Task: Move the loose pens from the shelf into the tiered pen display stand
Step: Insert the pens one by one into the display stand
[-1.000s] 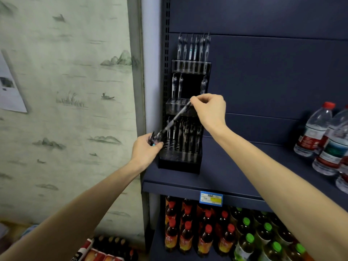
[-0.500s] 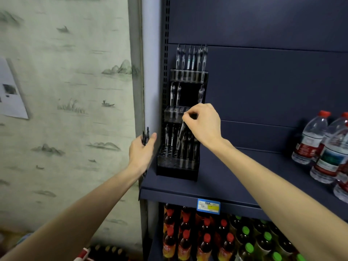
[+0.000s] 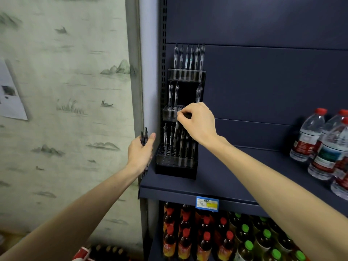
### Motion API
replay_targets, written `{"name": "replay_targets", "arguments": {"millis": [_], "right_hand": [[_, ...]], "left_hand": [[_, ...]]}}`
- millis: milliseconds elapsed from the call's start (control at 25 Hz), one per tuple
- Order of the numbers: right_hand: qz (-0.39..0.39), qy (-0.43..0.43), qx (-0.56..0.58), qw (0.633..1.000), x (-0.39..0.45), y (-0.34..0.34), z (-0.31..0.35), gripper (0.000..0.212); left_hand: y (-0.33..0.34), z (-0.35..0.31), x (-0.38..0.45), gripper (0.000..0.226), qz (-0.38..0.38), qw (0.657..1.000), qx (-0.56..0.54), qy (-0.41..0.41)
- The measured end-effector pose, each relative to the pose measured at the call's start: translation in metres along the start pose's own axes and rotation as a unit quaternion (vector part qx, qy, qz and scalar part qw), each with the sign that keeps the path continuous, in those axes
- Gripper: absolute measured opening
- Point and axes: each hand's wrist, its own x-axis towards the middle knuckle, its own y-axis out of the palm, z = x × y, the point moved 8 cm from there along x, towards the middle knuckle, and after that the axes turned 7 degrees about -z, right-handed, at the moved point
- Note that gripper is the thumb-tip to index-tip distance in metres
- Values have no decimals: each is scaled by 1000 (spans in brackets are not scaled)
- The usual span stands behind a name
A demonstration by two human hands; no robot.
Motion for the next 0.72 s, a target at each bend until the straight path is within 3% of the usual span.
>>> {"name": "replay_targets", "arguments": {"millis": [160, 280, 720], "right_hand": [[36, -22, -22, 999, 2, 7, 1, 26], [8, -7, -11, 1000, 3, 1, 3, 26], [55, 3, -35, 998, -4, 15, -9, 29]], "left_hand": [[-2, 5, -1, 41, -1, 1000, -1, 2], [-2, 9, -2, 42, 7, 1000, 10, 8], [-5, 6, 2, 43, -2, 1000, 19, 11]]}}
